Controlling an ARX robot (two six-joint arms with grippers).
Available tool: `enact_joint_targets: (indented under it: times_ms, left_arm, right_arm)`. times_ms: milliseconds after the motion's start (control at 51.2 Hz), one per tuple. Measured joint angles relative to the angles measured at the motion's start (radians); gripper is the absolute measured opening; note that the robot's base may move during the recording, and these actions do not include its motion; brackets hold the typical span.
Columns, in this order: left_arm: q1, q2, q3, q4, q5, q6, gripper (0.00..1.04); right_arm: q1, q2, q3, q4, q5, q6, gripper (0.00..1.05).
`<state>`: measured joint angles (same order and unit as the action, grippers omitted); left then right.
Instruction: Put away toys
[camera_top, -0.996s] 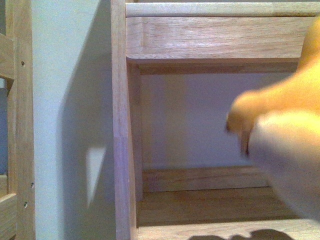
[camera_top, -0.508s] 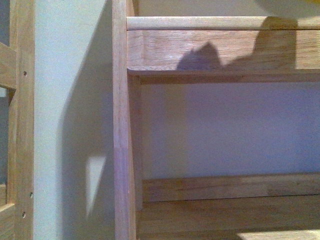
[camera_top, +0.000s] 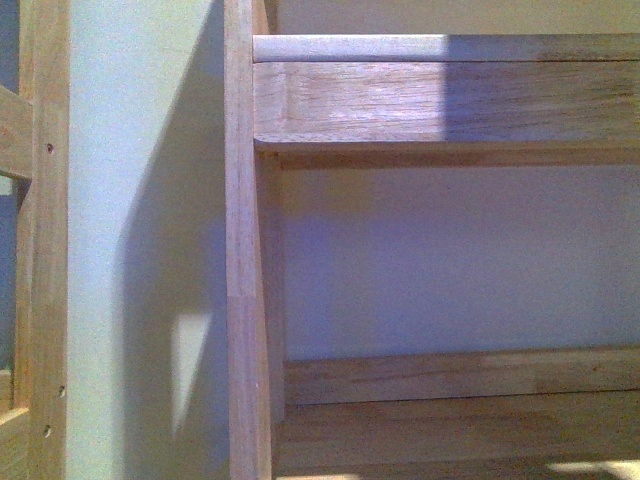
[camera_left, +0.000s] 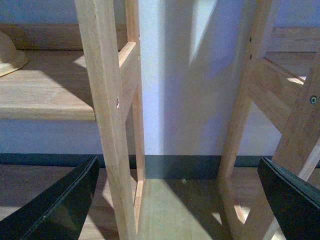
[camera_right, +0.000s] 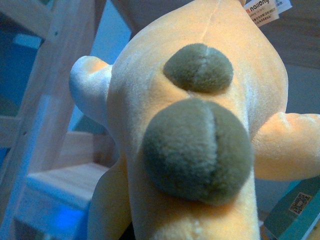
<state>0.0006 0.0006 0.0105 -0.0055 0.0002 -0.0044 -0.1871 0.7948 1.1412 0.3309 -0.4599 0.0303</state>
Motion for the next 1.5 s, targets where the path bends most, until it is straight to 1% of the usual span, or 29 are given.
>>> enact_joint_targets:
  times_ms: [156,234,293,430,586,879,1016,1113,1289,1504]
  left_arm:
    - [0.0,0.0,0.0,0.0,0.0,0.0,0.98]
    - [0.0,0.0,0.0,0.0,0.0,0.0,0.98]
    - [0.0,0.0,0.0,0.0,0.0,0.0,0.98]
    - [0.0,0.0,0.0,0.0,0.0,0.0,0.98]
    - [0.0,0.0,0.0,0.0,0.0,0.0,0.98]
    - [0.0,0.0,0.0,0.0,0.0,0.0,0.98]
    - [0.0,0.0,0.0,0.0,0.0,0.0,0.98]
    - [0.0,0.0,0.0,0.0,0.0,0.0,0.98]
    - [0.0,0.0,0.0,0.0,0.0,0.0,0.98]
    - [0.0,0.0,0.0,0.0,0.0,0.0,0.98]
  right_arm:
    - [0.051,0.266,0.256,-0.043,0.088,0.037,0.07]
    - [0.087,0.393,0.382,-0.107,0.142,0.077,0.07]
    - [0.104,0.444,0.44,-0.148,0.159,0.101,0.07]
    - [0.152,0.547,0.577,-0.264,0.179,0.18,0.07]
    - [0.229,0.664,0.756,-0.425,0.196,0.285,0.07]
    - [0.346,0.83,1.007,-0.631,0.203,0.397,0.07]
    - [0.381,0.872,1.056,-0.667,0.177,0.433,0.07]
    - [0.423,0.898,1.072,-0.684,0.148,0.477,0.07]
    - [0.508,0.916,1.04,-0.651,0.103,0.539,0.07]
    - [0.52,0.914,0.993,-0.589,0.092,0.612,0.07]
